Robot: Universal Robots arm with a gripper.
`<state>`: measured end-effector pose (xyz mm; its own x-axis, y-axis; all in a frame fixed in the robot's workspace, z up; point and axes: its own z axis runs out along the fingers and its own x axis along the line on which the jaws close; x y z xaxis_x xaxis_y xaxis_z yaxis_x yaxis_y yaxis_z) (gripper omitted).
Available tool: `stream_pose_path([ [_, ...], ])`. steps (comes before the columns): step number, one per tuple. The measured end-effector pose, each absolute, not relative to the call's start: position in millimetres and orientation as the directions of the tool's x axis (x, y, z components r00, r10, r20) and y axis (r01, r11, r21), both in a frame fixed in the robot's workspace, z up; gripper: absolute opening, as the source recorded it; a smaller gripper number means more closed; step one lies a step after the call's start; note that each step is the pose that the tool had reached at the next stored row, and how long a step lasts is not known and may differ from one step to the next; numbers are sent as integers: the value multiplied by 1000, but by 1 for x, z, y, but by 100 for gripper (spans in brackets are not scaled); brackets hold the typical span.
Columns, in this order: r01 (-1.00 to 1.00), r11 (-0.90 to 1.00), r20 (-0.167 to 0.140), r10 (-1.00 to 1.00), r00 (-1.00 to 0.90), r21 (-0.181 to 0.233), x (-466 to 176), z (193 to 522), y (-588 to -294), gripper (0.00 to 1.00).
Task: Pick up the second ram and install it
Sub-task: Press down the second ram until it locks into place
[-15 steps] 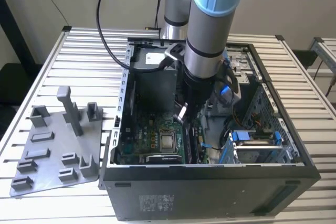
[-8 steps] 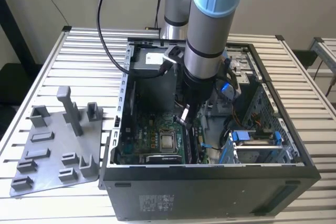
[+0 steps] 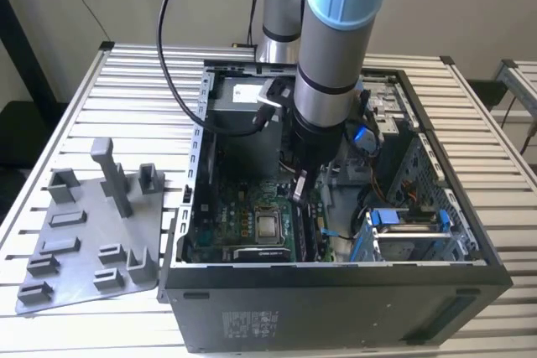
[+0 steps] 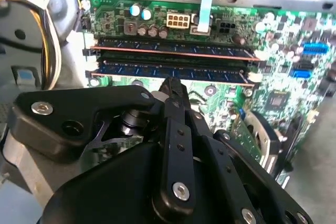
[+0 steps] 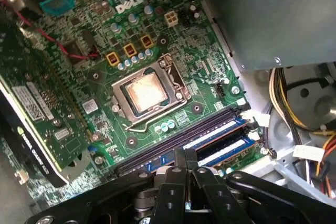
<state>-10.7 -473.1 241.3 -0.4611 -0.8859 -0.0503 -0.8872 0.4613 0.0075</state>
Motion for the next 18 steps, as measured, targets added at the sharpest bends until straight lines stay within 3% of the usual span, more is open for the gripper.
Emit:
stream_pose_path([
  [18,-988,157,-56,-986,-156,-5,-11,237,-473,11],
])
